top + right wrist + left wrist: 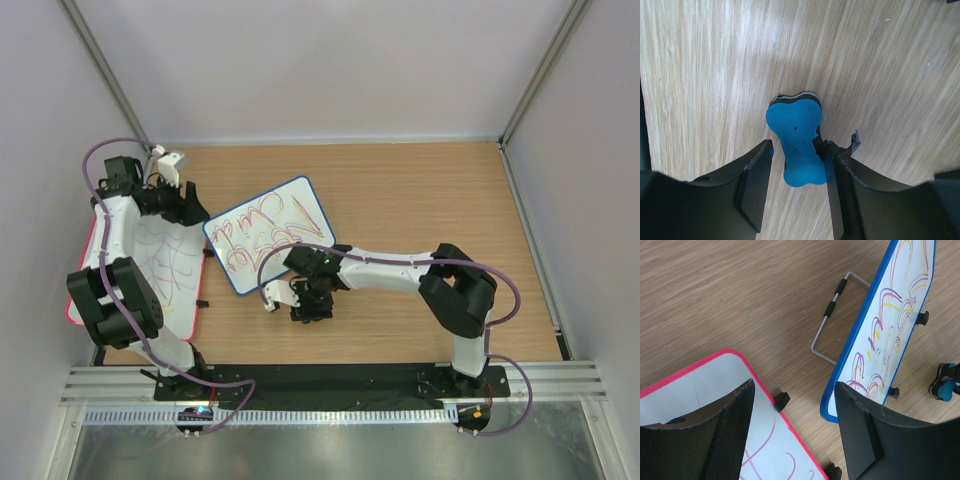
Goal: Erase the whiteboard
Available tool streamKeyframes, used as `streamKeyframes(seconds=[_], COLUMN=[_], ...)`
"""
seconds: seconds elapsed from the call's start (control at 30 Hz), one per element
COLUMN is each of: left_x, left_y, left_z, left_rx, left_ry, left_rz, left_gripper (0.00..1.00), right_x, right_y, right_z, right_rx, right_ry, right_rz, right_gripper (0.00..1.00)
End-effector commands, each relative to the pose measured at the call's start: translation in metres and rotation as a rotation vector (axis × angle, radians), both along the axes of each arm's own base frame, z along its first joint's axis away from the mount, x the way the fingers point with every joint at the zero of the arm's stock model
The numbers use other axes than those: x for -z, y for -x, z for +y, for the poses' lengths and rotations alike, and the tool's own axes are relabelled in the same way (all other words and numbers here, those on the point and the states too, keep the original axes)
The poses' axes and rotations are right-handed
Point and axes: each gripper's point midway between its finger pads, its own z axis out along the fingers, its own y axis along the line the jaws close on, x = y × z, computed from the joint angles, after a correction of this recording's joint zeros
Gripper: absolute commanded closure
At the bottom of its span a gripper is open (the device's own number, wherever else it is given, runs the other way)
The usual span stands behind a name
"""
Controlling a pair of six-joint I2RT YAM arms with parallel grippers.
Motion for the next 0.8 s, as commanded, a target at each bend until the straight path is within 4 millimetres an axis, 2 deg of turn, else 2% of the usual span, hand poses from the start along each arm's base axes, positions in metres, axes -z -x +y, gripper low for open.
streamKeyframes(seconds=[0.0,0.17,0.23,0.33,0.47,0.57,0.6,0.77], left_x=[-0.001,0.000,-0.001,0.002,0.002,0.000,0.000,-0.011], left_y=[-0.005,-0.005,-0.006,-0.008,-0.009,-0.007,-0.007,0.001], left_z=[0.006,0.007,0.007,0.006,-0.001,-0.010,-0.009,-0.017], left_rx=[-0.018,-0.022,-0.020,-0.014,0.012,0.050,0.049,0.099], left_ry=[-0.010,-0.019,-0.020,-0.001,0.051,0.101,0.108,0.141], left_rz=[-0.014,-0.016,-0.018,-0.010,0.005,0.010,0.014,-0.006], left_gripper=[0.34,0.34,0.34,0.35,0.37,0.37,0.37,0.37], right_x=[-0.005,-0.007,-0.010,-0.012,-0.015,-0.020,-0.025,-0.025], right_y=[-0.002,-0.002,-0.002,-0.004,-0.006,-0.012,-0.014,-0.019], right_z=[0.007,0.011,0.013,0.014,0.015,0.018,0.019,0.017], right_rx=[-0.017,-0.014,-0.014,-0.006,0.025,0.076,0.104,0.148], right_ry=[-0.002,-0.019,-0.031,-0.039,-0.058,-0.098,-0.118,-0.172], right_rz=[-0.004,0.000,-0.001,-0.007,-0.024,-0.058,-0.071,-0.108], right_gripper=[0.48,0.57,0.57,0.65,0.80,0.96,0.99,0.99])
